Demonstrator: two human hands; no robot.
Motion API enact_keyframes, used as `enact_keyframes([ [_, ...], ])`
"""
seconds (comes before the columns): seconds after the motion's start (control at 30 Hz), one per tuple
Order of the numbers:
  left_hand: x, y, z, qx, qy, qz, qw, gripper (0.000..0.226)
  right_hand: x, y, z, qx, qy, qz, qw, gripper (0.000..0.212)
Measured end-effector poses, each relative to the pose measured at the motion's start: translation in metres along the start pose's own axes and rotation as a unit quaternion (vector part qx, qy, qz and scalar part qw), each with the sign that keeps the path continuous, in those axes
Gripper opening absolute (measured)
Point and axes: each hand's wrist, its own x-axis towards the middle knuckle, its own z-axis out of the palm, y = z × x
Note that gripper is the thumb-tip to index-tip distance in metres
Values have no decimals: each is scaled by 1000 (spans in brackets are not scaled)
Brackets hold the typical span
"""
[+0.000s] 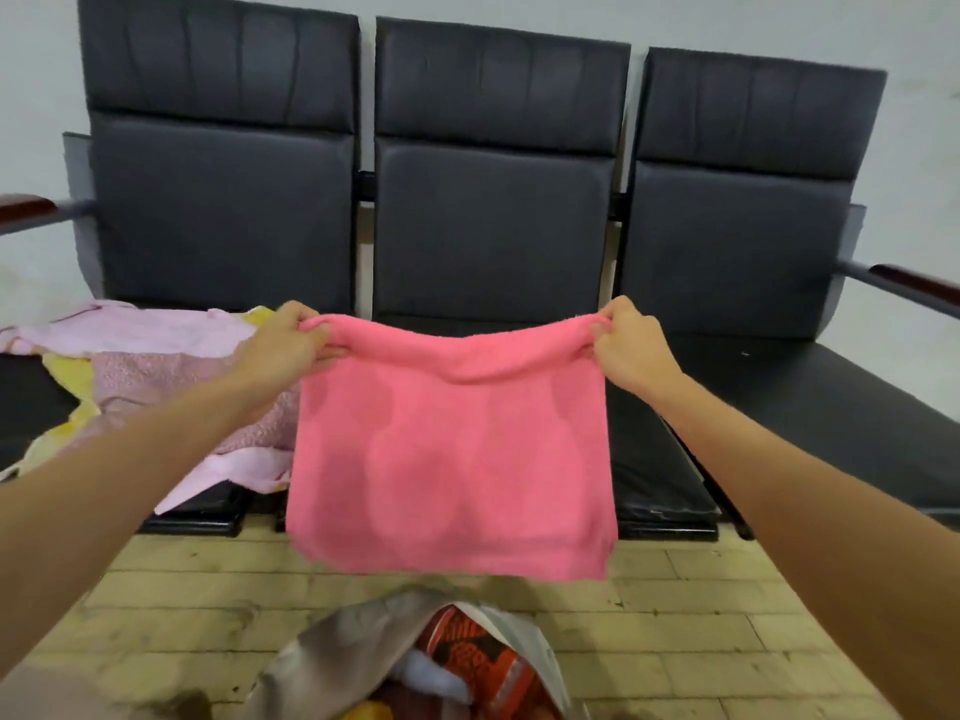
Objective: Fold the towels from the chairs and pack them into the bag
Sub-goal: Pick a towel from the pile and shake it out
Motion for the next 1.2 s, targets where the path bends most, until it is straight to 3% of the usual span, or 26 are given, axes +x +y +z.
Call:
enact_keyframes([
  [0.07, 6, -8, 7, 87, -10, 43, 995, 9, -3, 6, 12, 37, 64, -74, 994, 3],
  [0.13, 1, -21, 12, 135, -50, 50, 988, 6, -11, 18, 25, 54, 76, -128, 987, 5],
  [0.23, -21, -56, 16, 213, -164, 20, 963, 10, -32, 50, 43, -32, -42, -161, 986, 9],
  [0.33, -39, -85, 23, 378, -272, 55, 883, 14, -55, 77, 53, -147, -188, -166, 957, 15],
  [0.43, -44, -93, 21, 408, -275, 107, 864, 10, -64, 83, 52, -165, -251, -142, 943, 26],
  [0.57, -40, -100, 8, 436, -334, 186, 815, 16, -60, 79, 56, -168, -244, -143, 944, 23],
  [0.67, -24, -117, 5, 454, -311, 239, 800, 8, -53, 79, 73, -203, -216, -152, 943, 30],
  [0.87, 1, -138, 19, 428, -249, 222, 840, 20, -37, 75, 108, -216, -208, -79, 951, 34],
  [1.0, 5, -133, 22, 419, -262, 184, 850, 18, -27, 82, 114, -164, -204, -68, 963, 35],
  [1.07, 5, -132, 19, 412, -256, 178, 856, 15, -27, 85, 112, -138, -177, -62, 973, 35],
  [1.2, -5, -117, 17, 338, -192, 152, 909, 10, -26, 87, 95, -81, -80, -62, 991, 39],
])
